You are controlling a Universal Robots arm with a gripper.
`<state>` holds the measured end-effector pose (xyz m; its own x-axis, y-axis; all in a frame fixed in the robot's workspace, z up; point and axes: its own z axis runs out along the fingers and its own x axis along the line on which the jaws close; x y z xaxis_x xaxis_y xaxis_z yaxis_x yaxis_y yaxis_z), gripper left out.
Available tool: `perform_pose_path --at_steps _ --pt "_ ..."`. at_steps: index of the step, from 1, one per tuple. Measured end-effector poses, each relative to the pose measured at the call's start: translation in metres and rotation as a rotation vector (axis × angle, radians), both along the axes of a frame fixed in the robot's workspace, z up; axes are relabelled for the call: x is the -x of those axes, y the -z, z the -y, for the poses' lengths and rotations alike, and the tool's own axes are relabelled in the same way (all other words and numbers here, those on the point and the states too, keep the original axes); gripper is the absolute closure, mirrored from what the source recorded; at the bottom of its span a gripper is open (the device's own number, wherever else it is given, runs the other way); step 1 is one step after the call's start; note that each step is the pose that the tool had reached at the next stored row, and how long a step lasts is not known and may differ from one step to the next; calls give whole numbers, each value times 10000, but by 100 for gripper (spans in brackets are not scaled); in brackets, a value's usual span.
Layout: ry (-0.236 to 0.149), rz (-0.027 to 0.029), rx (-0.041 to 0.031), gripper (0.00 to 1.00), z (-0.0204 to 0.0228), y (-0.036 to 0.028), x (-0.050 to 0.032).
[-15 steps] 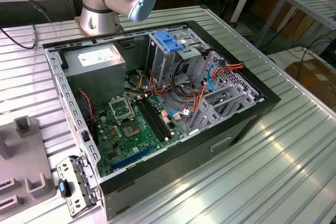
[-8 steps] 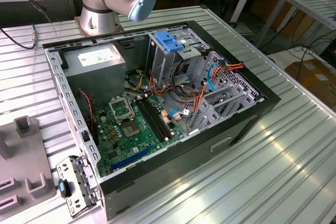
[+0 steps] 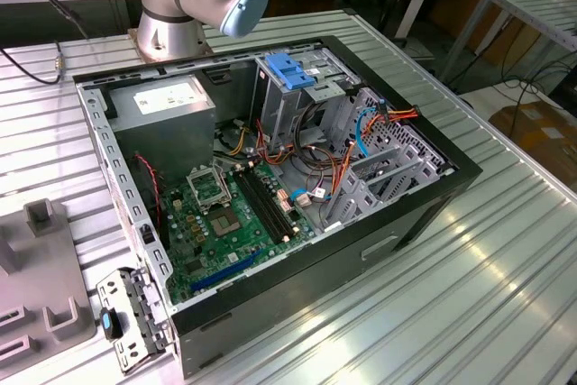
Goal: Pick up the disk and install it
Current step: 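Pick up the disk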
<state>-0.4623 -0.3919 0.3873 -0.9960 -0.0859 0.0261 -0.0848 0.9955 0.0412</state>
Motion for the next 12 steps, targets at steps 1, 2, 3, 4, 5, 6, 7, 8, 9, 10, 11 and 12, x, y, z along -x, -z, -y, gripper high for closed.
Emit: perform_pose_path --at_steps 1,2,3,4,5,6,7,8,9,10,11,12 --pt "-35 -1 0 89 0 0 0" --pt "-59 0 0 89 0 0 0" --pt "-93 0 0 89 0 0 0" --pt "-120 0 0 89 0 0 0" --pt "-164 0 0 89 0 0 0" --pt "-191 0 0 89 0 0 0" --pt "-213 0 0 89 0 0 0" --pt "-234 0 0 89 0 0 0" --pt "-259 0 0 89 0 0 0" --pt "-284 -1 0 89 0 0 0" --pt "-309 0 0 89 0 0 0" --pt "-344 0 0 89 0 0 0"
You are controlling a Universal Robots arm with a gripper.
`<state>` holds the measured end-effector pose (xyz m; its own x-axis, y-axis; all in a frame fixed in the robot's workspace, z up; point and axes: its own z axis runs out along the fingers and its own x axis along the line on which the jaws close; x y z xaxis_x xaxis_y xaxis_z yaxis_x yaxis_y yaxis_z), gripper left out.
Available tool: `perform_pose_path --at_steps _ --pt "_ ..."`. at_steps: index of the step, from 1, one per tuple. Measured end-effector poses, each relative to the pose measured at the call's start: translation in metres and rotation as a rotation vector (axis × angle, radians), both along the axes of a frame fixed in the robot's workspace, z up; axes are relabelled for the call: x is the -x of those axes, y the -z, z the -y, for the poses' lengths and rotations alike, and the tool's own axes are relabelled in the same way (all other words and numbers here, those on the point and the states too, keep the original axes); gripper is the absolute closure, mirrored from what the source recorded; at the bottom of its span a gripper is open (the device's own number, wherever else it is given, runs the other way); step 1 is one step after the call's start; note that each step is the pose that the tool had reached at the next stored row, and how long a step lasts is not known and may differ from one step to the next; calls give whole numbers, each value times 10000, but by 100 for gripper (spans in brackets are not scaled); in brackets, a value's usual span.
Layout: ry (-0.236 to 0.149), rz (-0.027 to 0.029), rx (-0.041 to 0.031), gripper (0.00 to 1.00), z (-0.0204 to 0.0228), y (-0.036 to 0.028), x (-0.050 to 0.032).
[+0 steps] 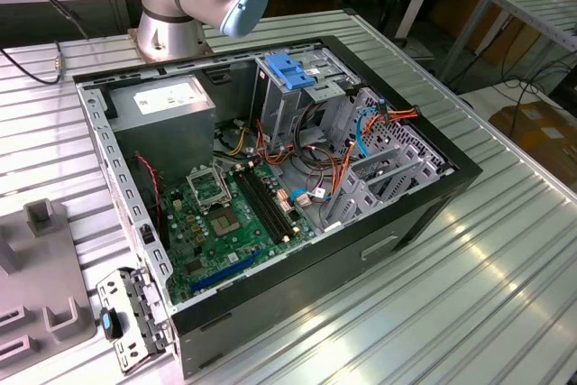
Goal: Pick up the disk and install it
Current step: 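Pick up the disk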
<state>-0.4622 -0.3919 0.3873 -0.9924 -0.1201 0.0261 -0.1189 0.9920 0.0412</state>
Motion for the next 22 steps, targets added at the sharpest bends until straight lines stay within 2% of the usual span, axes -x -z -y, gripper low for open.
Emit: perform_pose_path --at_steps 22 --pt "-606 0 0 89 0 0 0"
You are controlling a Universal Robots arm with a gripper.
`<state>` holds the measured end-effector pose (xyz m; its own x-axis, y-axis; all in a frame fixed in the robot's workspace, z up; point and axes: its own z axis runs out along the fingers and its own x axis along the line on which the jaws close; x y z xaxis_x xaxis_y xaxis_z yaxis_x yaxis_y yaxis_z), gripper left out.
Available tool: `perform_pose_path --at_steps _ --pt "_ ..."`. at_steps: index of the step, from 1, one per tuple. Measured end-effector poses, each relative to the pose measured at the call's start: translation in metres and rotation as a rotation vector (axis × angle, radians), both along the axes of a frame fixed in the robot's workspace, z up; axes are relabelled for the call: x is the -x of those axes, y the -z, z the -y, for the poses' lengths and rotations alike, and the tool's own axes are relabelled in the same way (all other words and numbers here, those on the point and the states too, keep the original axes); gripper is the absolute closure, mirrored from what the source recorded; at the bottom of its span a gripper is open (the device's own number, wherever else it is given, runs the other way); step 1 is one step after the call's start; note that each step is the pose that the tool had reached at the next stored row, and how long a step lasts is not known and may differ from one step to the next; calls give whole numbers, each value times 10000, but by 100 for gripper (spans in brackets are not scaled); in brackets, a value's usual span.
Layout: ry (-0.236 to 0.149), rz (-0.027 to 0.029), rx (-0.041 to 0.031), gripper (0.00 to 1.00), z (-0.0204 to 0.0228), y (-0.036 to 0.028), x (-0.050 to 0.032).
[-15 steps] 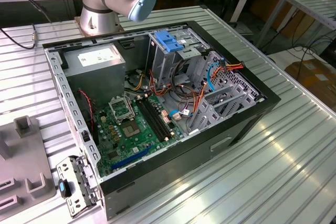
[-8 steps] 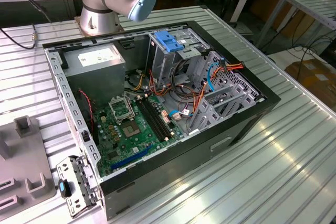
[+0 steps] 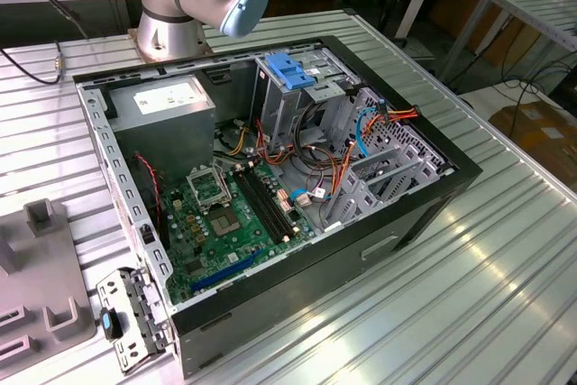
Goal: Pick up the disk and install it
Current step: 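Pick up the disk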
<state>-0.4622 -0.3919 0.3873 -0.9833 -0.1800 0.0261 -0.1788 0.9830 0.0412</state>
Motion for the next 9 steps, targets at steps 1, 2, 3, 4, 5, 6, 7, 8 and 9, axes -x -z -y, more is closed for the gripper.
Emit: perform_pose_path --at_steps 1,2,3,4,5,6,7,8,9 --pt "-35 0 0 89 0 0 0" --pt "-56 0 0 89 0 0 0" --pt "-80 0 0 89 0 0 0" --pt "-103 0 0 89 0 0 0" --pt "-128 0 0 89 0 0 0" --pt "-154 0 0 89 0 0 0" --pt "-183 0 0 89 0 0 0" --pt "-205 0 0 89 0 0 0" --pt "-234 0 0 89 0 0 0"
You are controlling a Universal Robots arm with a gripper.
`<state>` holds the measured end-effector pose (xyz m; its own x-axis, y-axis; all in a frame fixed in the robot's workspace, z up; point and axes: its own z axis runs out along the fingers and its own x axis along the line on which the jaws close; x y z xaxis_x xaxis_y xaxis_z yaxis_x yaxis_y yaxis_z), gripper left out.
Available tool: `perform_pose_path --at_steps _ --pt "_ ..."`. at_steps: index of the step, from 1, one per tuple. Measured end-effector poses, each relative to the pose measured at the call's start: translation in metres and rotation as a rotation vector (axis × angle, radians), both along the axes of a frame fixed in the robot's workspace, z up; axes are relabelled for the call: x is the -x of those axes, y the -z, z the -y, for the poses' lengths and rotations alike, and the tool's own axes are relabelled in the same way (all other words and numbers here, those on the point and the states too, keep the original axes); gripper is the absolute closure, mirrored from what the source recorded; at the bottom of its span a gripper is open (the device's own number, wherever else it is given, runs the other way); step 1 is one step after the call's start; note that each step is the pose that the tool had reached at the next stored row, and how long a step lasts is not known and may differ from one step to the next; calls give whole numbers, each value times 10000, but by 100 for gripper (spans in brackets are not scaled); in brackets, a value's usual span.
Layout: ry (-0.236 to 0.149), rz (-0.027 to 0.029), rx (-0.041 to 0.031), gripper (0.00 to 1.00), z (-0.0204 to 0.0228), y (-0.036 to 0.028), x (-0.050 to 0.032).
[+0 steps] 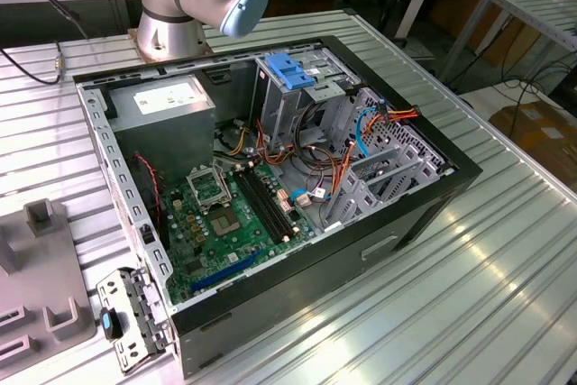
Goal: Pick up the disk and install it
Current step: 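Pick up the disk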
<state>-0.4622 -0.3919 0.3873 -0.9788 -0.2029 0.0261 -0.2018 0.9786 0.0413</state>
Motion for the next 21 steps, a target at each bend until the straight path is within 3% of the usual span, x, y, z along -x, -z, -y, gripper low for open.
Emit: perform_pose_path --at_steps 21 --pt "-516 0 1 89 1 0 0"
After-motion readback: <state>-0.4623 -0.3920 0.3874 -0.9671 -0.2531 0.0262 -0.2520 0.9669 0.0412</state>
